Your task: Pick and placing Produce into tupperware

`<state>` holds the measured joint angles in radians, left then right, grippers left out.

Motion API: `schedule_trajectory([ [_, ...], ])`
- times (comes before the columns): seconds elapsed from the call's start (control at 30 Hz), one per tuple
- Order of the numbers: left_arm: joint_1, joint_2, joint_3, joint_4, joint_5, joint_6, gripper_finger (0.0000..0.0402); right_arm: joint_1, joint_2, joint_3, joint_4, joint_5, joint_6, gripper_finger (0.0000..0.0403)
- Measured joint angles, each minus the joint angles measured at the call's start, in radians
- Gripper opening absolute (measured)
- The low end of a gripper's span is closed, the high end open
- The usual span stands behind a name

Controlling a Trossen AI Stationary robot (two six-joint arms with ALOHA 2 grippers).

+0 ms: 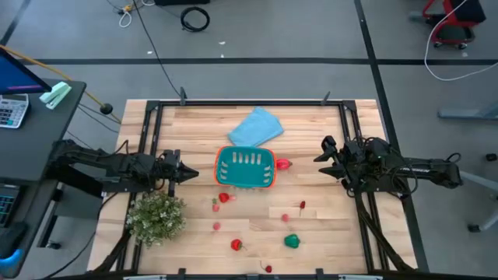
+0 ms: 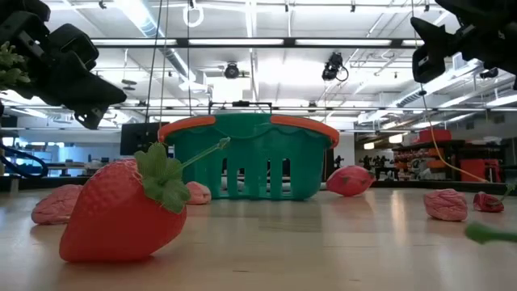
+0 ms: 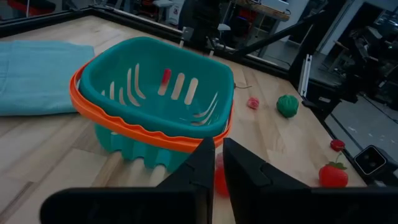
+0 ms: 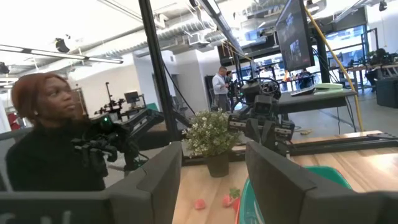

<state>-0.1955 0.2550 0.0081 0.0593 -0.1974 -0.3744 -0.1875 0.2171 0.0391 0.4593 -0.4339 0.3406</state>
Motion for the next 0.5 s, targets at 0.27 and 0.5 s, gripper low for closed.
schedule_trajectory([
  [0.27,0.0,0.0,0.0,0.0,0.0,0.0,0.0028,0.0,0.0,0.0,0.0,0.0,0.0,0.0188],
  [0.5,0.0,0.0,0.0,0.0,0.0,0.0,0.0035,0.0,0.0,0.0,0.0,0.0,0.0,0.0188],
])
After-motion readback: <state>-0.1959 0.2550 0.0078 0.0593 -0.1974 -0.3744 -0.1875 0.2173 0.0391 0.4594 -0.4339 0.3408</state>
